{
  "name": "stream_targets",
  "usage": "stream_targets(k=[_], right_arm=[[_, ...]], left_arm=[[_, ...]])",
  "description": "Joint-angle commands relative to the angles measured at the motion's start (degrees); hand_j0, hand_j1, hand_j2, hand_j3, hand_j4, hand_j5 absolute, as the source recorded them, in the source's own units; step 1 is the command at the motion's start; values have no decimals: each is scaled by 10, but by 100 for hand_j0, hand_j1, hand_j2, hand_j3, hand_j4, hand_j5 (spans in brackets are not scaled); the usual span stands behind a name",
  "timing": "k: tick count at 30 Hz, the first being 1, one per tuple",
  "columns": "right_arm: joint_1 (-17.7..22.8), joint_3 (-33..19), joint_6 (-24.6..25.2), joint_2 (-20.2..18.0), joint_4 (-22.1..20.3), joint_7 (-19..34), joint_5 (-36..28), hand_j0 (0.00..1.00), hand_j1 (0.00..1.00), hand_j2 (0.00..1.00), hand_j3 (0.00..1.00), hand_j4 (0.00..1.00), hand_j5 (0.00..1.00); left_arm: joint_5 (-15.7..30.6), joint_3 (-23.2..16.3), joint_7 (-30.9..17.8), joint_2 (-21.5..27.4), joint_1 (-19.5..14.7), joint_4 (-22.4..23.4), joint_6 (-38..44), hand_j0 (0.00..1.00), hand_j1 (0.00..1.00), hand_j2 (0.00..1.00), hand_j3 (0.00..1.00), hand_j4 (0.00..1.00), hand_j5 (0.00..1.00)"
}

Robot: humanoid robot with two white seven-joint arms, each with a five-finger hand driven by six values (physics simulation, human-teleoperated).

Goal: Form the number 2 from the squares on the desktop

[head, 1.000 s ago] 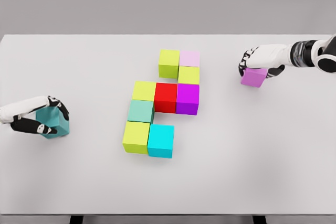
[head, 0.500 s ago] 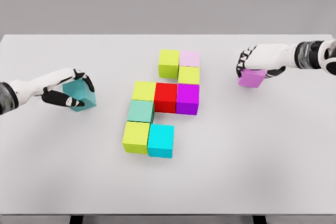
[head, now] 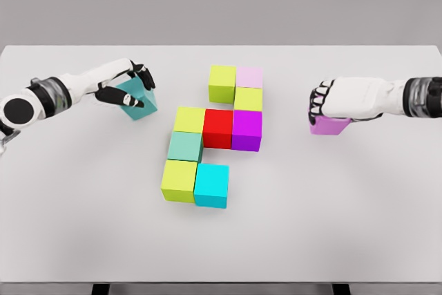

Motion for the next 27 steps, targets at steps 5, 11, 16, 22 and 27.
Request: stream_targets(k=[5, 11, 16, 22, 27], right_arm=[[11, 0, 2, -21, -76, 0, -5, 54, 54, 54, 54, 54, 54], [28, 5, 2, -21, -87, 0, -7, 54, 54, 54, 54, 54, 54], [47, 6, 2, -11, -88, 0, -7, 54, 54, 54, 54, 54, 54], [49, 13, 2, -1, -88, 0, -34, 53, 53, 53, 53, 53, 53], [48, 14, 2, 2, -88, 0, -85, 53, 53, 53, 53, 53, 53]], left_arm=[[-34, 1, 0, -79, -22, 73, 1, 44, 44, 44, 44, 44, 44], [-43, 2, 0, -127, -47, 135, 1, 44, 44, 44, 44, 44, 44], [-52, 2, 0, -161, -65, 158, 4, 44, 44, 44, 44, 44, 44], [-94, 1, 0, -186, -66, 164, 4, 44, 44, 44, 44, 44, 44], [-117, 1, 0, -194, -66, 164, 4, 44, 44, 44, 44, 44, 44]])
